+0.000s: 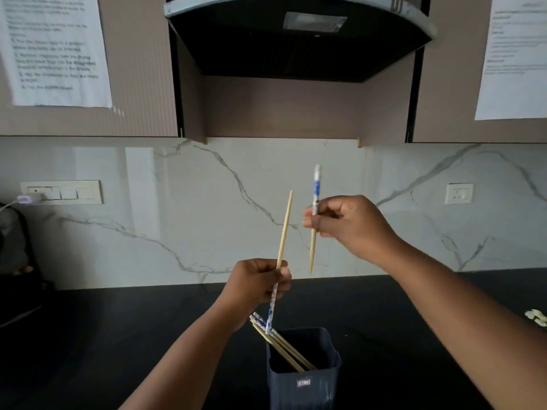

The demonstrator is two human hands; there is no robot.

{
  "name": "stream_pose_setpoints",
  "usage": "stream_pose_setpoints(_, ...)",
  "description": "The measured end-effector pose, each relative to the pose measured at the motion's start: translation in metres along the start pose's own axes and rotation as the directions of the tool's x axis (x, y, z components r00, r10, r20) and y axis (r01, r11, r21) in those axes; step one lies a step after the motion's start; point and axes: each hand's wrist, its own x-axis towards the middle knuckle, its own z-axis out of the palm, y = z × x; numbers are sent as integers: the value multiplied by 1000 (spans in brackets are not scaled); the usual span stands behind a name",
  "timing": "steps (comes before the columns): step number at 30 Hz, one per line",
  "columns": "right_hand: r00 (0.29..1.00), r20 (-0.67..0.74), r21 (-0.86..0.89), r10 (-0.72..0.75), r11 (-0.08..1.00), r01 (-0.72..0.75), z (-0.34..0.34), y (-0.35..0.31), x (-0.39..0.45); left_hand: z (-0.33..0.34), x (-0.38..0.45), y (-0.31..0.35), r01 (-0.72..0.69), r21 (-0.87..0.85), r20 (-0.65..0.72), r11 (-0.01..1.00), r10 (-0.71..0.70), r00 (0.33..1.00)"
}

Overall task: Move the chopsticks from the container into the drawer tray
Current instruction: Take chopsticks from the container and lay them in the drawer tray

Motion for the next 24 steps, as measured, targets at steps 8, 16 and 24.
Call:
stream_pose_setpoints(8,554,520,-569,-651,220,792,23,47,-28,-4,-5,14,181,-330,183,927,-125,975)
stream_pose_setpoints(16,452,473,-596,-756,103,796,39,67,-48,-5,-13,6,334,-237,352,912,-240,905)
stream_pose_setpoints(24,507,441,-619,-740,158,769,48,77,-57,4,-15,-9,436,-248,389,865,-323,863)
